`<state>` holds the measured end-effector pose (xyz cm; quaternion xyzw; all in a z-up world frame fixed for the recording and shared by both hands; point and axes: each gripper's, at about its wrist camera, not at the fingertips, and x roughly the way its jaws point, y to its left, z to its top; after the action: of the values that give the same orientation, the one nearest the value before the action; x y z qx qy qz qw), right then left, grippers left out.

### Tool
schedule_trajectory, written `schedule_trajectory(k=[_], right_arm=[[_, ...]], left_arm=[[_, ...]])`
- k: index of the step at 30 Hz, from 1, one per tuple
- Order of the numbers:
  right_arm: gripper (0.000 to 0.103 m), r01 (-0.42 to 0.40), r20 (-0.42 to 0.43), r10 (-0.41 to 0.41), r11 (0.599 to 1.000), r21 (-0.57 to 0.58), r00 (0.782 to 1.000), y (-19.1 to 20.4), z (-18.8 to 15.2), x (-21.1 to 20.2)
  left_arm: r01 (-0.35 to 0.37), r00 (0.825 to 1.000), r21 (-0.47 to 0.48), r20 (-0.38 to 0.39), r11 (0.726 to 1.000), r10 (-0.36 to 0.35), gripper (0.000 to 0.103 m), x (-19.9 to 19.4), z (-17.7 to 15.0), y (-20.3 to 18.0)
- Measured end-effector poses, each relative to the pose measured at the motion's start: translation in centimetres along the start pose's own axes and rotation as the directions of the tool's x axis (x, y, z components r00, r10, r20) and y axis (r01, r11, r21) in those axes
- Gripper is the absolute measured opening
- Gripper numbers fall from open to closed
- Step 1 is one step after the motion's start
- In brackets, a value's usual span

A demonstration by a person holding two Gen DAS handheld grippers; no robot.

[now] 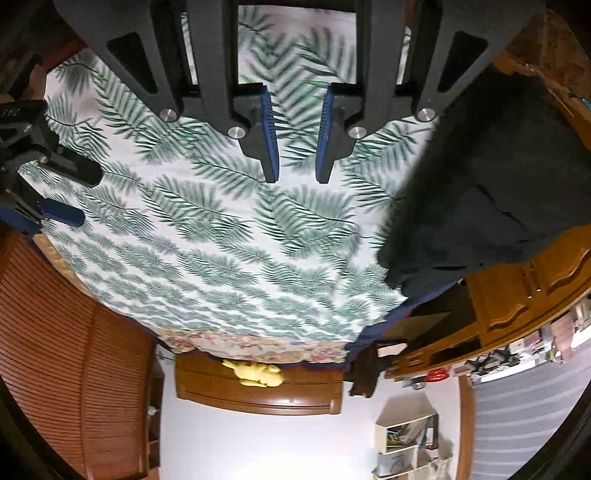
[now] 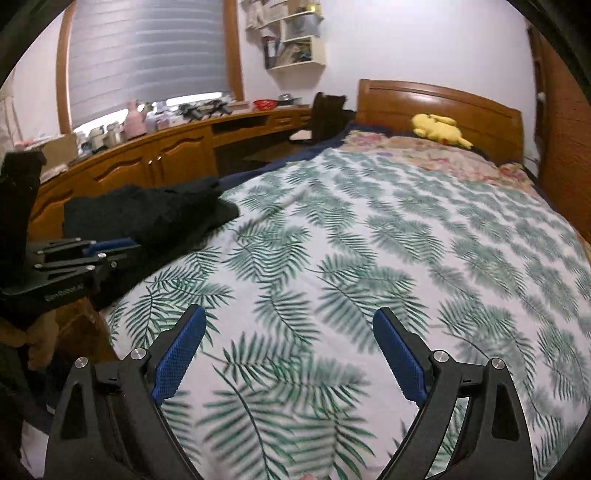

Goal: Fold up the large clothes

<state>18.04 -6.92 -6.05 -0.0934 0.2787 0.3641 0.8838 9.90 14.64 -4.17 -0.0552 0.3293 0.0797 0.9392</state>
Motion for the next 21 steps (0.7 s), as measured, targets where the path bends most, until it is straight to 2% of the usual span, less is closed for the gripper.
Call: schedule_trajectory(k=[3,7,13,21], right_arm=[[0.103,0.034,0.022,-0.034,0.999,0.024,0.999,-1.1,-0.8,-2.5],[0.103,0.084,0.035,-0.087,0.994,0.069,0.996,-2.6,-1.6,-5.5],[0.103,0.187,0.064,-0.196,0.975,0.119,0.979,-4.4,-3.1,-10.3],[0.103,0.254,0.068,-0.269,0.952,0.170,0.961,-5.6,-4.8,-13.9]], left_arm=[[0.023,1.000,0.013,0.003,1.000,-0.023,0.019,-0.8,0.0,-1.6],[0.062,0.998,0.027,0.012,0.998,-0.062,0.020,-2.2,0.0,-3.9],[0.104,0.994,0.066,0.023,0.992,-0.105,0.020,-4.1,-0.9,-7.4],[0.140,0.989,0.120,0.033,0.983,-0.145,0.020,-6.4,-1.3,-11.9]])
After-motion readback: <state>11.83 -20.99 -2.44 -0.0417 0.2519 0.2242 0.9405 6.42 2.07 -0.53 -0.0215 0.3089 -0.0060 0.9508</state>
